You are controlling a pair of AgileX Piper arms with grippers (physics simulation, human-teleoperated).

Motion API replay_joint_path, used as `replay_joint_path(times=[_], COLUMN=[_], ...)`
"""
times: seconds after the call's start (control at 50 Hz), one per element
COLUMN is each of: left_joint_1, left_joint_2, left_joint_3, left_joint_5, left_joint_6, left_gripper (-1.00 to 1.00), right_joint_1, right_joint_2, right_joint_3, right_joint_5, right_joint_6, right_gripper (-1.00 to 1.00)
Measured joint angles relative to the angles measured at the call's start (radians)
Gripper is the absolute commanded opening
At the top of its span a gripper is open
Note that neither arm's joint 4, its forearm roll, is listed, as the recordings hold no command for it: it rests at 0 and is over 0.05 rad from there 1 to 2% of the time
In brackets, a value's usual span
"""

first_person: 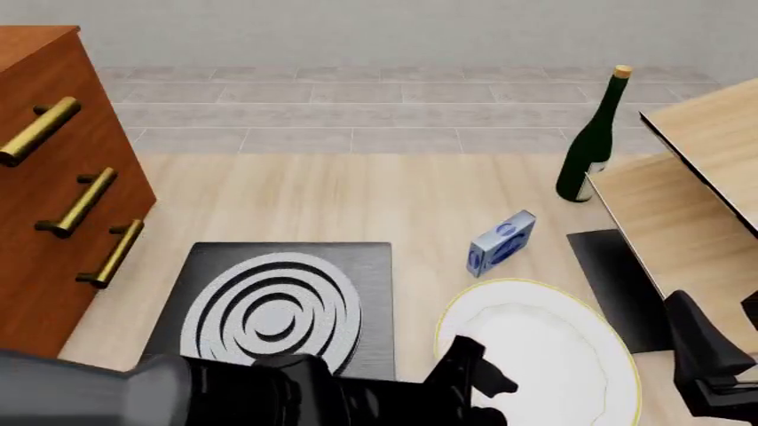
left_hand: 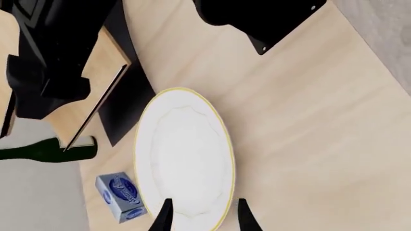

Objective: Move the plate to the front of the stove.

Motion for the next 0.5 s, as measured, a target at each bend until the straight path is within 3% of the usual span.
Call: replay_joint_path(times=[0.5], left_joint_1=[0.0], left_joint_2=[0.076], left_joint_3=[0.006], left_joint_5=[-0.048], left_joint_6=[-0.01], left_gripper=[1.0], right_joint_1=[0.004], right_joint_2=[0.005], right_joint_3=[0.002], right_joint_5=[-0.006], right_joint_6=[0.014], right_gripper=[1.0])
